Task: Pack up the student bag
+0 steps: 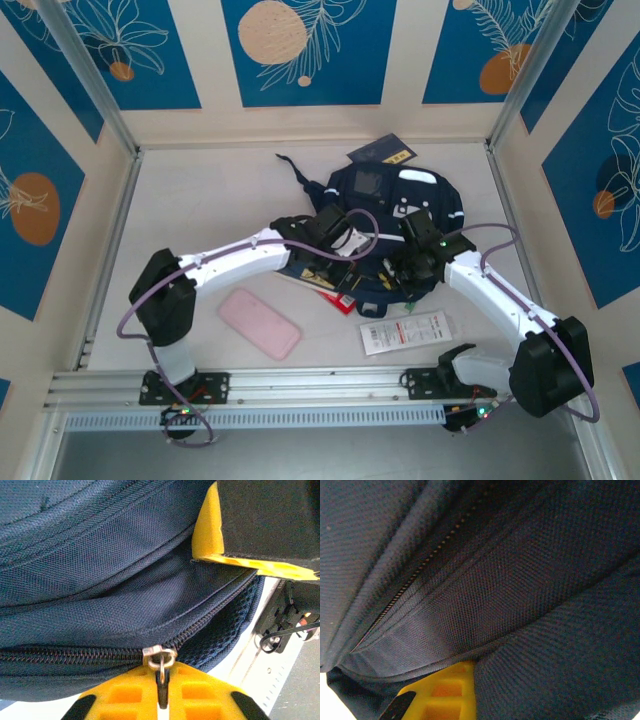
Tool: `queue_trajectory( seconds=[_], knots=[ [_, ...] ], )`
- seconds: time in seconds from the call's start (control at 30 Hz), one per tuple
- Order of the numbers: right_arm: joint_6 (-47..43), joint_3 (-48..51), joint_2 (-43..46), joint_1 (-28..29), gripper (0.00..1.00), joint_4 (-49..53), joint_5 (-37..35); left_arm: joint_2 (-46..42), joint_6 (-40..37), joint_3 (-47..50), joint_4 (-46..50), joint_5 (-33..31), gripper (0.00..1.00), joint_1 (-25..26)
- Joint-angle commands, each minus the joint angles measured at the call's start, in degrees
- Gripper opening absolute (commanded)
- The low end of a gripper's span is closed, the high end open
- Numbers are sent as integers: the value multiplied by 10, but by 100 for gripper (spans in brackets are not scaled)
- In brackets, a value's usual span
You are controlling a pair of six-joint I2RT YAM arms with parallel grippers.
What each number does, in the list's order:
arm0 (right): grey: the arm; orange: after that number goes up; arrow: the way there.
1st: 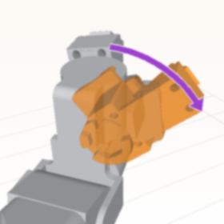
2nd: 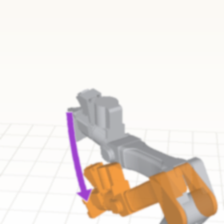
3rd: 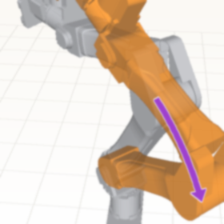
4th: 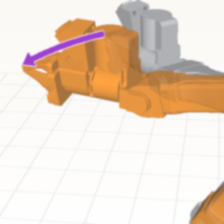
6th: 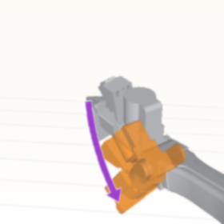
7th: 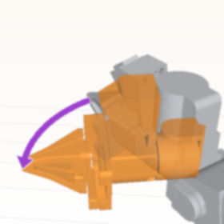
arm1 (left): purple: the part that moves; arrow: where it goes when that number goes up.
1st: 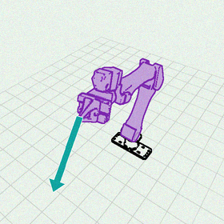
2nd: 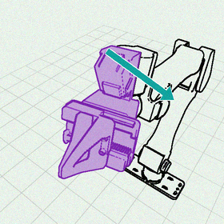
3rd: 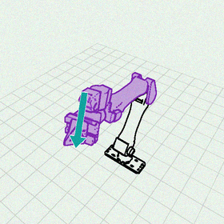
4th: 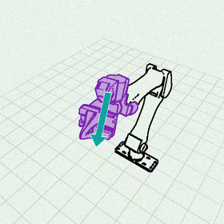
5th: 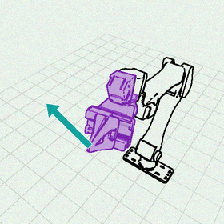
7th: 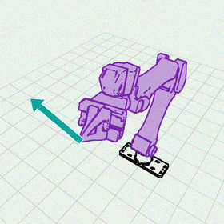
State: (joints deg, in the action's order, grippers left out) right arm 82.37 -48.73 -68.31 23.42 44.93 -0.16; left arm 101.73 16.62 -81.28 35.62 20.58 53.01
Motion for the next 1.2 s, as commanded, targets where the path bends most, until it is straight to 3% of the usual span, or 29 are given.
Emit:
queue_trajectory(
  seconds=[0.0, 0.13, 0.27, 0.6, 1.17],
  knots=[
    [-14, 0, 0, 12, 0, -25, -21, 4, 25, -1, -10, 42, 15, -7],
    [-9, -9, 0, 22, 0, -22, -24, 10, 37, 5, -23, 47, 23, -7],
    [-7, -12, 4, 26, 0, -21, -26, 11, 39, 14, -28, 42, 24, -7],
    [-8, -8, 5, 30, 0, -21, -35, -3, 31, 27, -14, -7, 0, -16],
    [-65, -15, 38, 23, 0, 18, -75, -42, 13, 62, 15, -62, 0, -68]
  ],
)
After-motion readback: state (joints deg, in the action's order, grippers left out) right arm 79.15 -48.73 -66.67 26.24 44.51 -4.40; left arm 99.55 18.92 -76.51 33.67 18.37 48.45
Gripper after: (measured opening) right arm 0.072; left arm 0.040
